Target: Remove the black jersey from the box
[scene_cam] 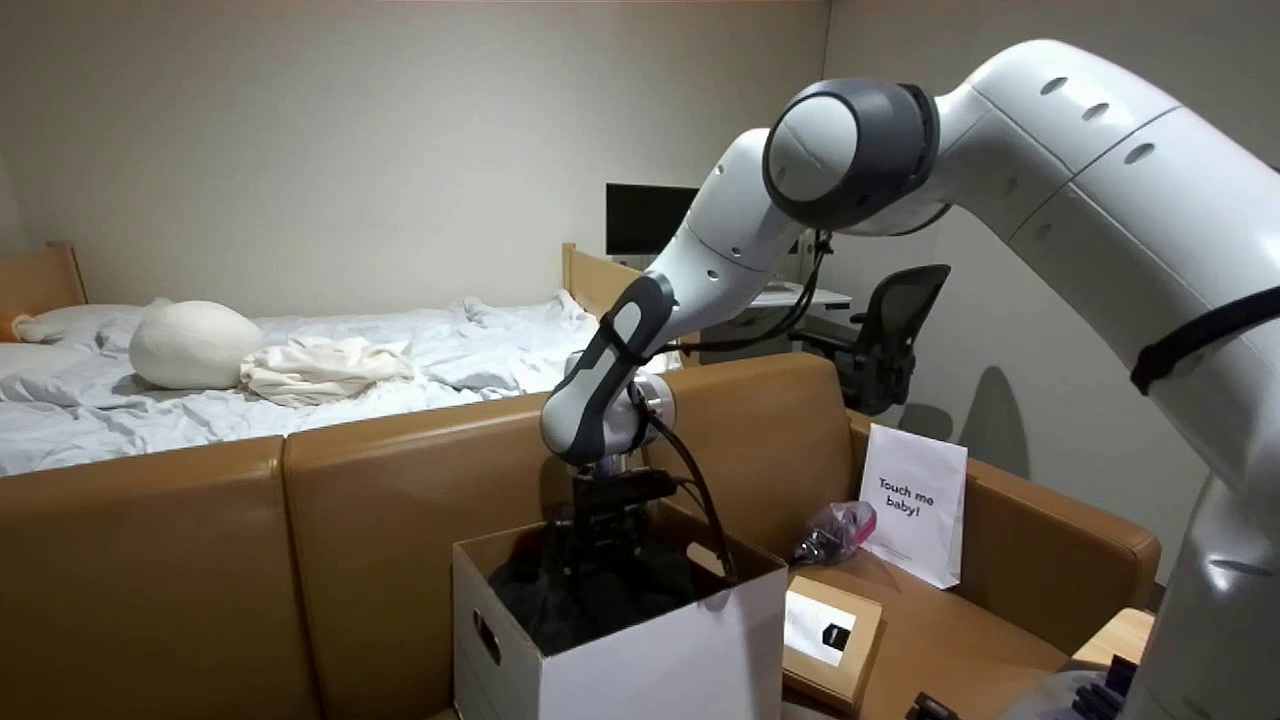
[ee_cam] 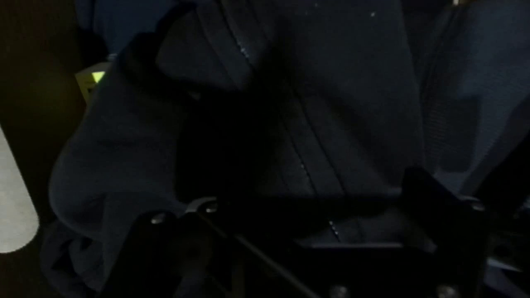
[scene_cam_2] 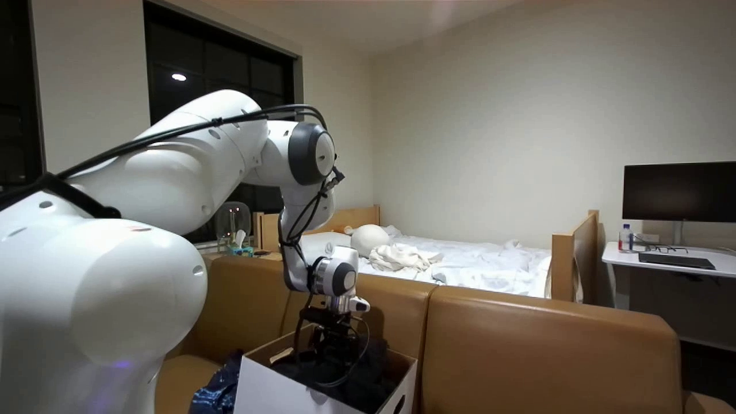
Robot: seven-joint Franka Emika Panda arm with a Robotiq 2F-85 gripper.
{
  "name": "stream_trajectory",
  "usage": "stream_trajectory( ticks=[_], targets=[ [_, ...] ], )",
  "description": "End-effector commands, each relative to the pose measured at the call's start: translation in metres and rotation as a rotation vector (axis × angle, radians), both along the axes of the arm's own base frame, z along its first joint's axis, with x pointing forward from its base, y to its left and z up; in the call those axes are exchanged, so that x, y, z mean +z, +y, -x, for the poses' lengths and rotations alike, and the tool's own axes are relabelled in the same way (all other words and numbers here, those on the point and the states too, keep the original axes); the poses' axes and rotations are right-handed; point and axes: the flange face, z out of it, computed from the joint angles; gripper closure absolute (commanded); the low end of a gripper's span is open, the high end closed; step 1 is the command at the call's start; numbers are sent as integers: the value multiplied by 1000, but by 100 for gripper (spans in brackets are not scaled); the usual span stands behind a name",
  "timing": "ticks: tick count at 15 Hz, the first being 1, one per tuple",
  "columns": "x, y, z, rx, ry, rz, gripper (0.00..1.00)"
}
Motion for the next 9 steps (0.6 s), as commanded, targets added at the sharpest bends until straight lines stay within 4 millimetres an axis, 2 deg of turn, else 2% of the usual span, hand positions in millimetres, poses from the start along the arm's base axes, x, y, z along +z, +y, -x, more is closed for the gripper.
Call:
stream_trajectory(
  ticks=[1,2,3,5,7,9],
  targets=[
    [-48,-5,-22,-46,5,106,0],
    [-61,-12,-24,-74,23,133,0],
    [-76,-21,-21,-99,67,174,24],
    [-96,-30,-16,-145,142,238,32],
    [-103,-29,-15,-161,191,245,47],
    [-100,-20,-21,-173,202,237,59]
  ],
)
